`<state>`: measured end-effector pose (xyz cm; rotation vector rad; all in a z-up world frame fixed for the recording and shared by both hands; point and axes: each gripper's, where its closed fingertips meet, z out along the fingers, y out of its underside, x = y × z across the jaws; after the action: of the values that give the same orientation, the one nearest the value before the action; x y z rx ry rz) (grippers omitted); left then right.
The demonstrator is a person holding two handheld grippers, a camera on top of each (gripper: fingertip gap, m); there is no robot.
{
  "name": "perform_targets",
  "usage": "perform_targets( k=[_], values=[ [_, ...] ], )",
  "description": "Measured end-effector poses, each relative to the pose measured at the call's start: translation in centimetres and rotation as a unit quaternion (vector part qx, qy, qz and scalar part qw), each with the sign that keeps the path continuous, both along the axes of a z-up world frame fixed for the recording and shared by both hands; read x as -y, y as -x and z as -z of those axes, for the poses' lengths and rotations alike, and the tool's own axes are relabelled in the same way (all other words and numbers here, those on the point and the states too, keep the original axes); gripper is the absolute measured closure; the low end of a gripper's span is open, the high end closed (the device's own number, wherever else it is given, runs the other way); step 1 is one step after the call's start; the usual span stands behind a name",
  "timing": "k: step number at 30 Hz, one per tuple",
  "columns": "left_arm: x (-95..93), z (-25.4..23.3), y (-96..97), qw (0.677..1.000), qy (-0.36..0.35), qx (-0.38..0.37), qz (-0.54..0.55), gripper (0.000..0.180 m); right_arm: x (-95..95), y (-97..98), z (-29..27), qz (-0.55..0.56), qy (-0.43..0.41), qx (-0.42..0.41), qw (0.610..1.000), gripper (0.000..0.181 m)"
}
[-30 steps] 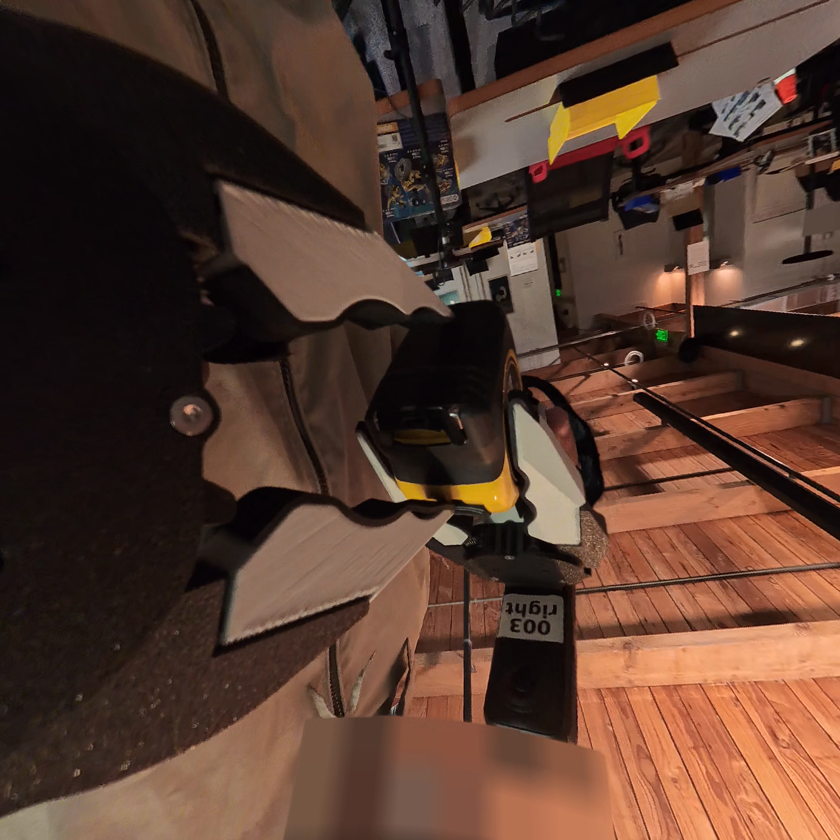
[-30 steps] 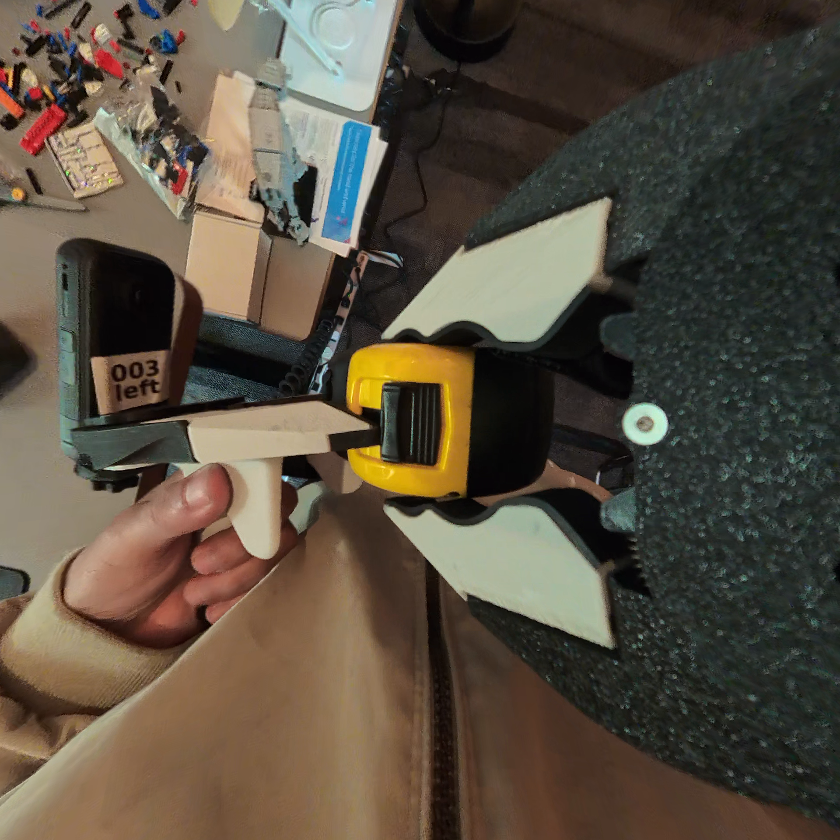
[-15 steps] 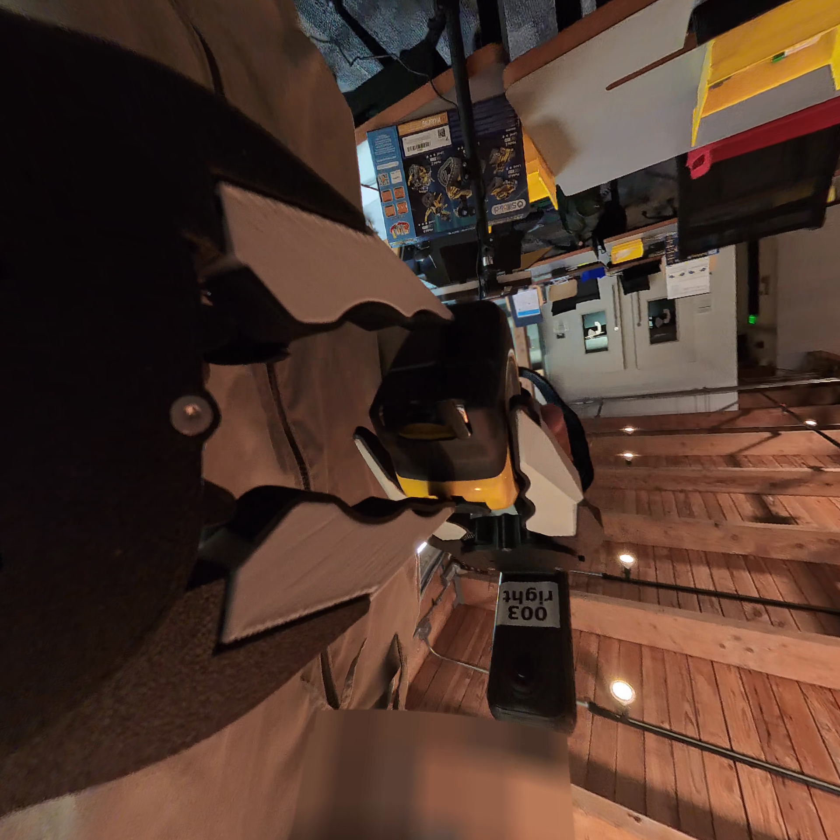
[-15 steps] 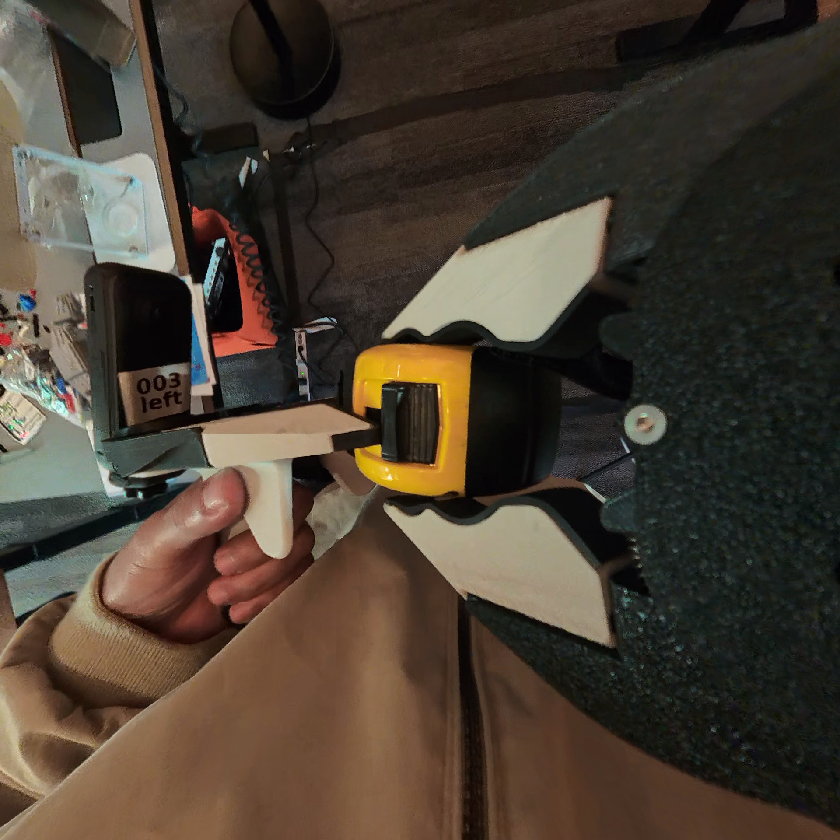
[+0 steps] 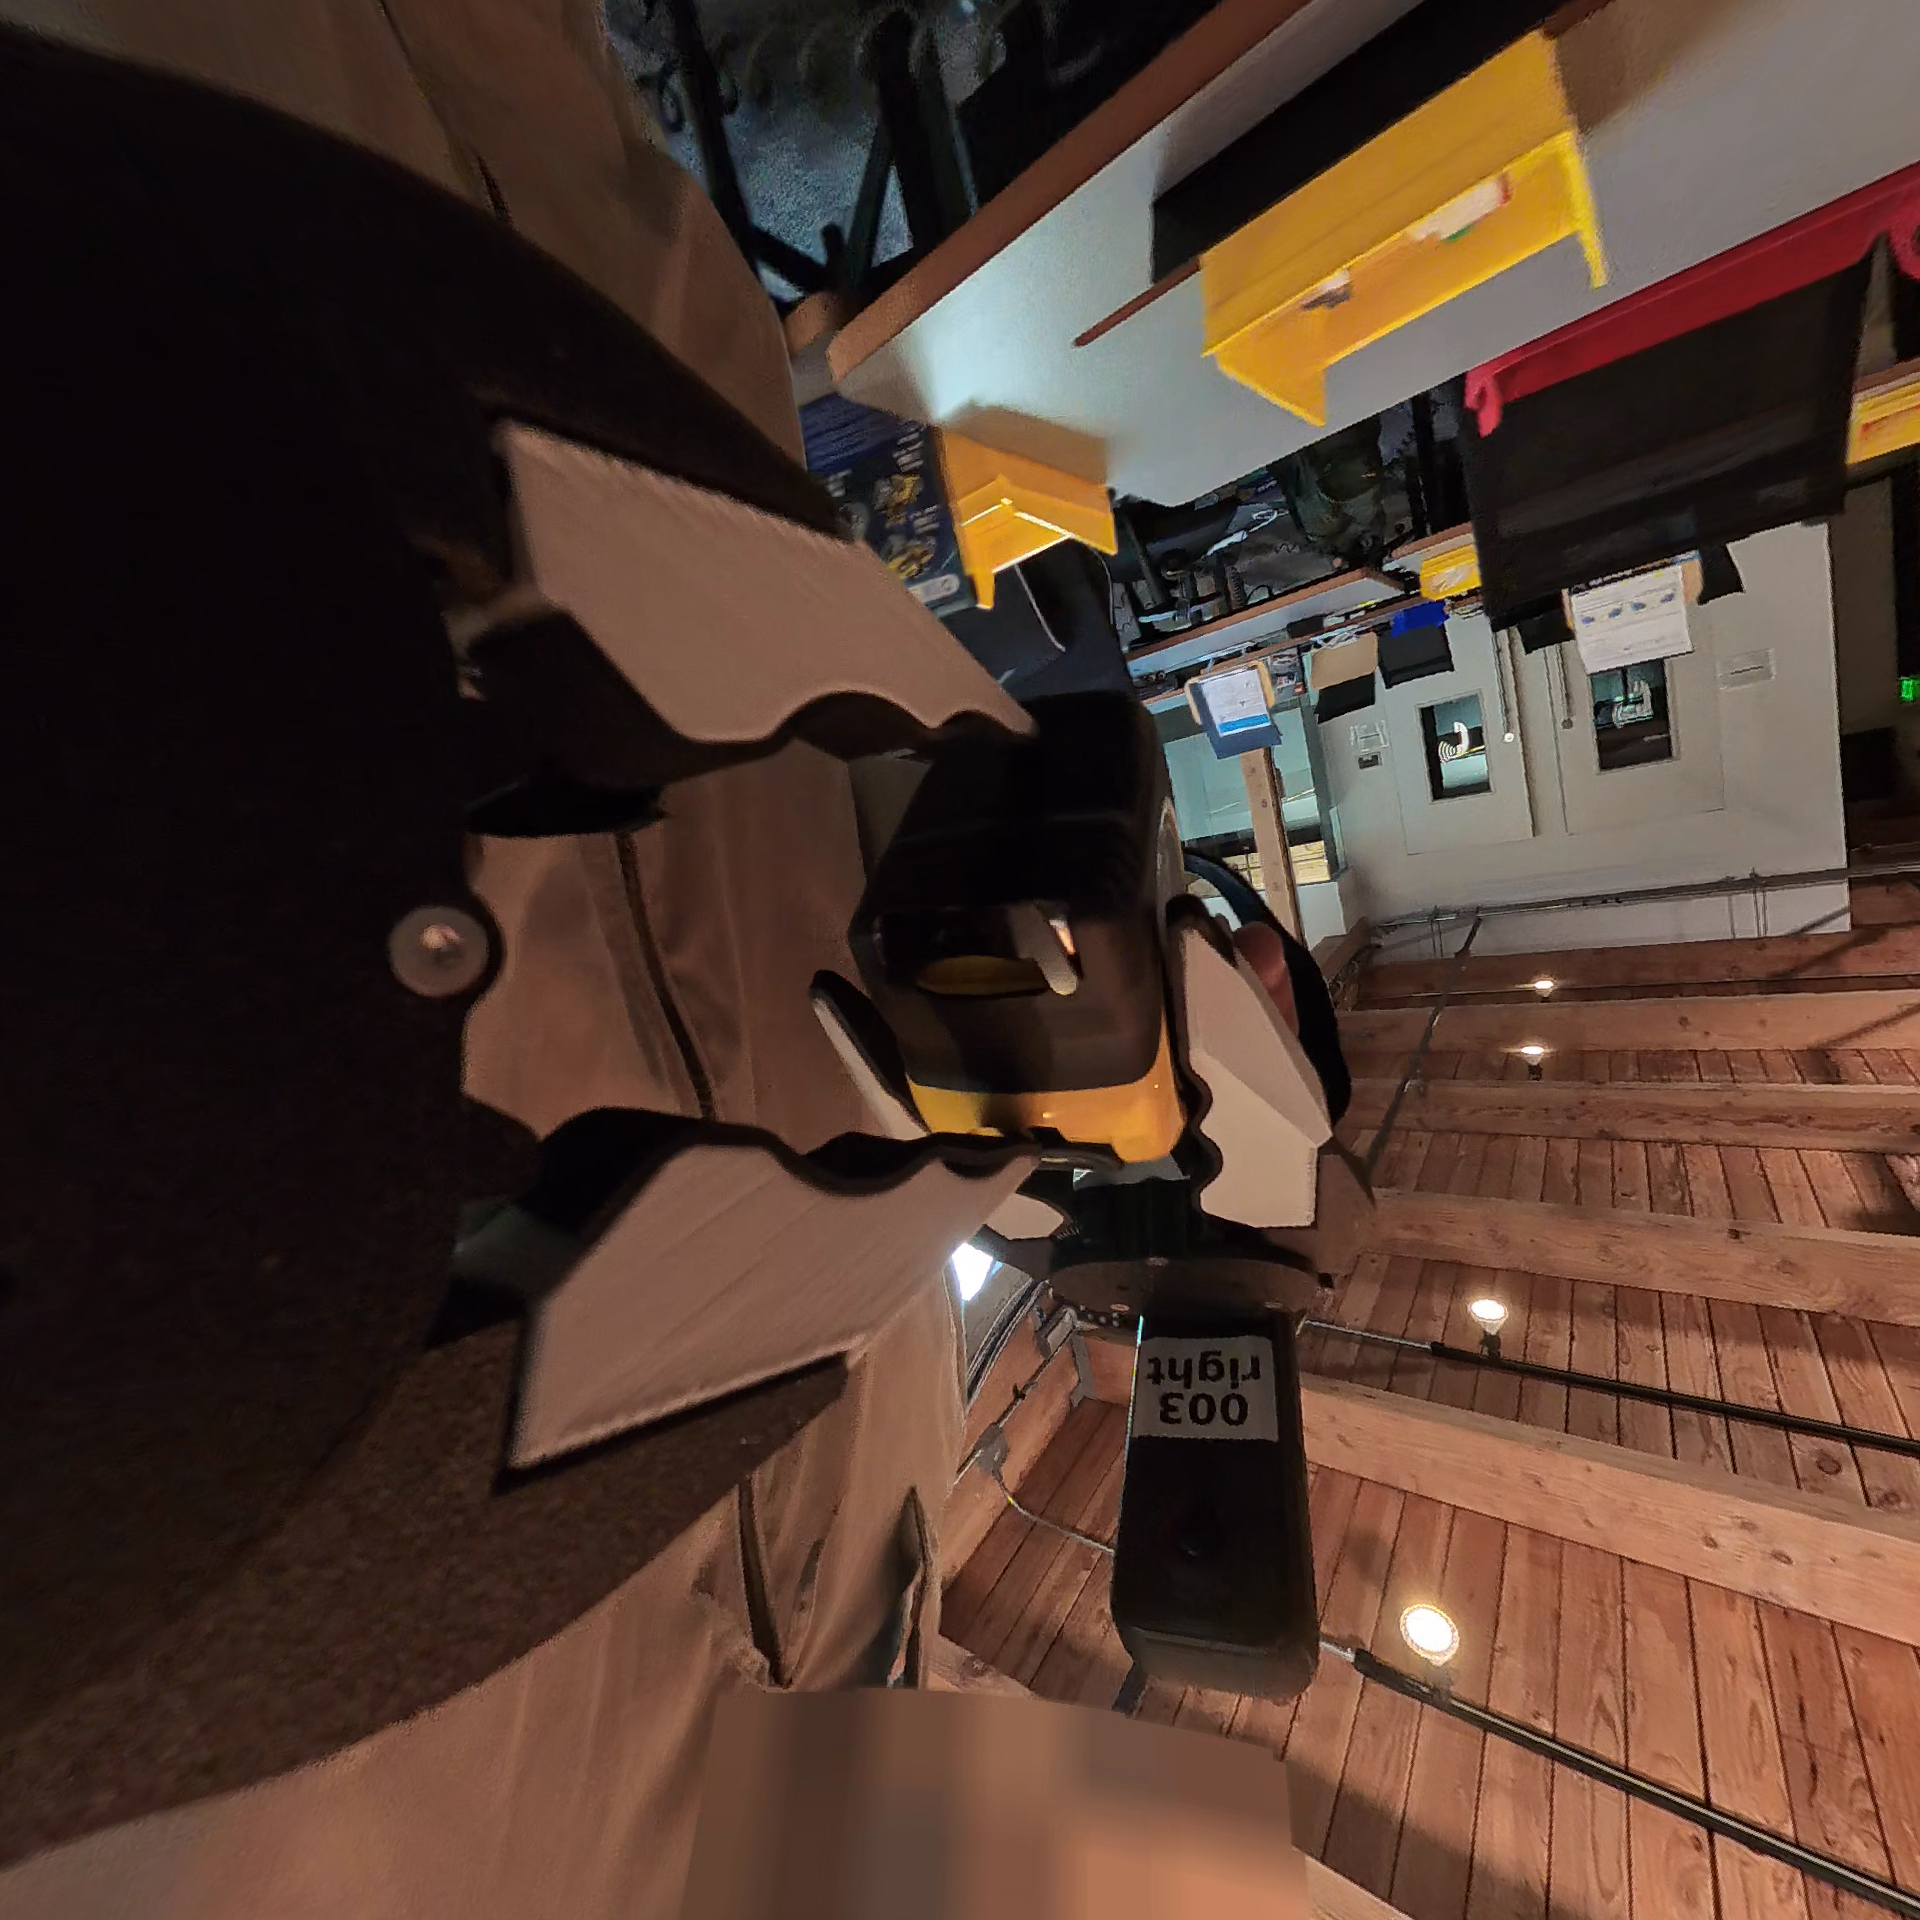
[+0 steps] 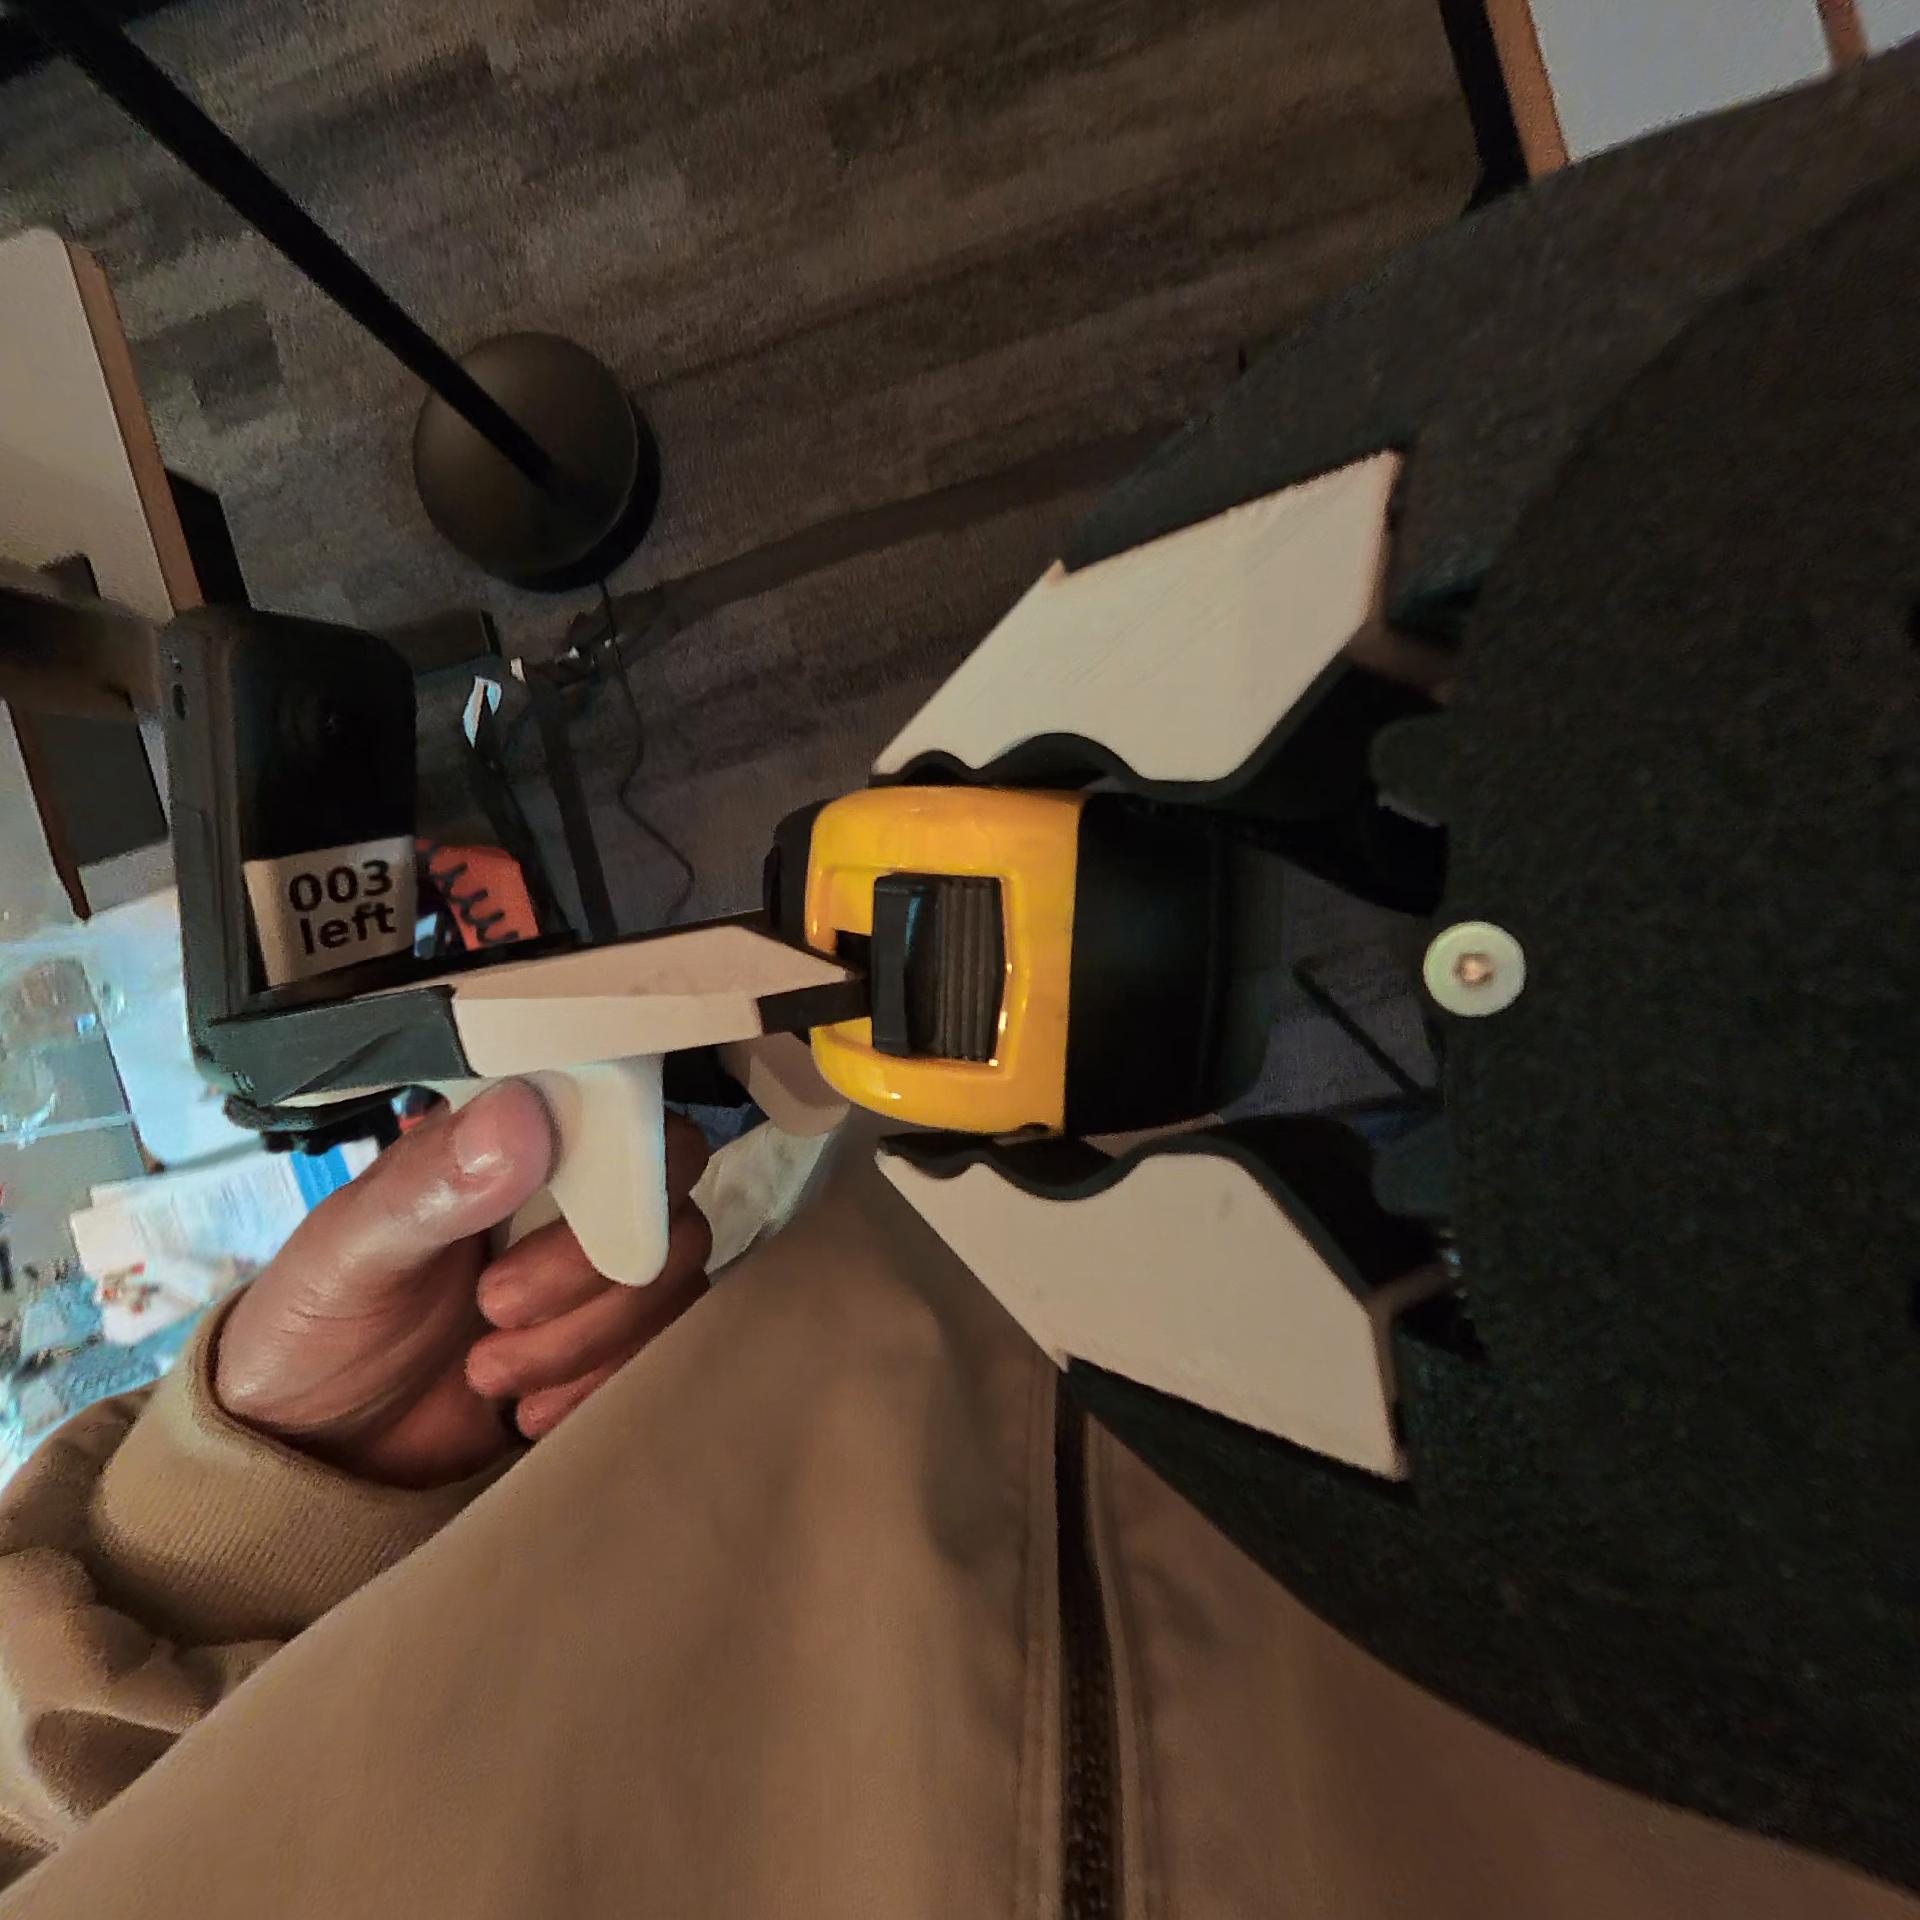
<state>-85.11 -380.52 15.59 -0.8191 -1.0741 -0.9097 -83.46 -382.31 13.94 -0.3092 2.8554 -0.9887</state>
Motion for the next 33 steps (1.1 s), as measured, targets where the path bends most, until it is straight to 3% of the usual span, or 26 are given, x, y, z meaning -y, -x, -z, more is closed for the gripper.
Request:
perform_targets(
  k=[8, 21, 33],
  values=[
    [9.4, -3.1, 21.1, 1.0, 0.001, -0.019, -0.006, 0.108, 9.1, 21.1, -3.2, -0.01, -0.001, -0.016, 1.0, 0.116],
    [27.6, 0.4, 59.0, 0.998, 0.033, -0.011, -0.053, 0.109, 26.7, 59.0, 0.2, -0.06, 0.02, -0.012, 0.998, 0.116],
    [49.5, -1.7, 93.5, 0.991, 0.025, 0.009, -0.131, 0.11, 48.3, 93.5, -1.8, -0.14, -0.001, 0.002, 0.99, 0.116]
  ],
)
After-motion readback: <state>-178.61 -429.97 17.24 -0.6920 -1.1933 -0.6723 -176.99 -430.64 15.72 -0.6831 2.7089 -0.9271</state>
